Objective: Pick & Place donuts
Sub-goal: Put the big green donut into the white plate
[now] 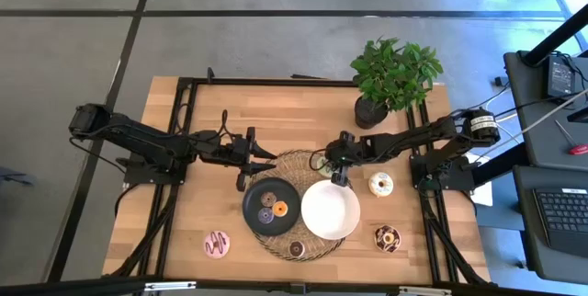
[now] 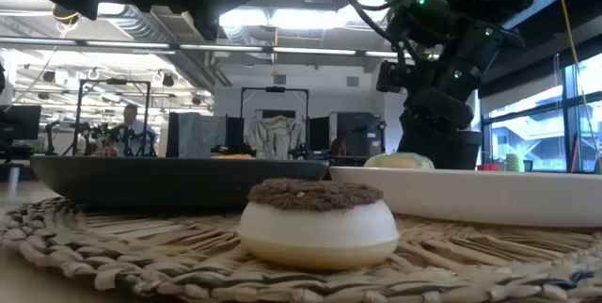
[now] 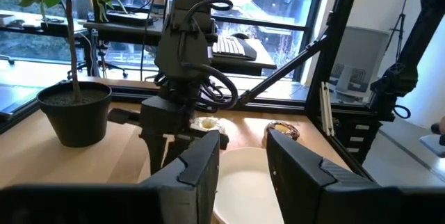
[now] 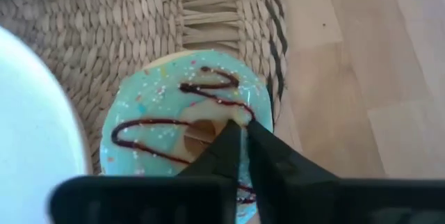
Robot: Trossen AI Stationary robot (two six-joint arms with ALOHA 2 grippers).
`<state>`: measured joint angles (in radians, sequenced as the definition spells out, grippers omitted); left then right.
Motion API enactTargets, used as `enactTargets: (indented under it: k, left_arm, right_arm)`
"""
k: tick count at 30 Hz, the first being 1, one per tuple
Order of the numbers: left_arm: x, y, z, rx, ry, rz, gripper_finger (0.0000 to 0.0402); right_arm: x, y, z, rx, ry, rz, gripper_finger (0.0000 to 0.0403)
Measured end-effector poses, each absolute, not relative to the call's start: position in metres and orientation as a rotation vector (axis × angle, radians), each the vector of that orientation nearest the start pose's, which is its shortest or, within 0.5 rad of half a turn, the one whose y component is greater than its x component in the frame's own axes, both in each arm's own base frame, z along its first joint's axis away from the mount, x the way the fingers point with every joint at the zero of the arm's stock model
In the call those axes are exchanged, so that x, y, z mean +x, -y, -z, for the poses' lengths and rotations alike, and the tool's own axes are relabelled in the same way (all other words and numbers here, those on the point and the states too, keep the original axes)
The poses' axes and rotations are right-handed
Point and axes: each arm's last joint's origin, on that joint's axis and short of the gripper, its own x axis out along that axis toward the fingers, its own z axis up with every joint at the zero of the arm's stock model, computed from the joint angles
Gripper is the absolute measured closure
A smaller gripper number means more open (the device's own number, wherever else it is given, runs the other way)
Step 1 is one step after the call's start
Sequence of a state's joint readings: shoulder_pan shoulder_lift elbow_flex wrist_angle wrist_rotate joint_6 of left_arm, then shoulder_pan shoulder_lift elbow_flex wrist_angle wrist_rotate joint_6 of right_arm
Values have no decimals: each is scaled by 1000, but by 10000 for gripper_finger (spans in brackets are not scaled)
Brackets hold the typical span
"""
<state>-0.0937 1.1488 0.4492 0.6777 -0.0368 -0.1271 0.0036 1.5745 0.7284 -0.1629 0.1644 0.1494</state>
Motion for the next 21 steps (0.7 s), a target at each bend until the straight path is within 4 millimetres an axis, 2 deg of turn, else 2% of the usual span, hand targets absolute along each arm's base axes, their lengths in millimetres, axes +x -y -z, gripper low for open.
enactTargets:
  k: [2, 10, 13, 16, 21]
  left_arm:
    - [234, 21, -230, -126, -25, 55, 283]
    - [234, 21, -230, -125, -25, 55, 285]
    - [234, 21, -230, -125, -25, 55, 285]
    - [234, 21, -230, -111, -25, 56, 283]
    - [234, 21, -230, -80, -24, 56, 282]
  right_arm:
    - [280, 4, -147, 35, -990, 212, 392]
    - [281, -4, -184, 14, -896, 182, 393]
    - [278, -23, -195, 27, -849, 132, 395]
    - [273, -50, -197, 2, -835, 66, 391]
    - [262, -91, -195, -105, -797, 116, 392]
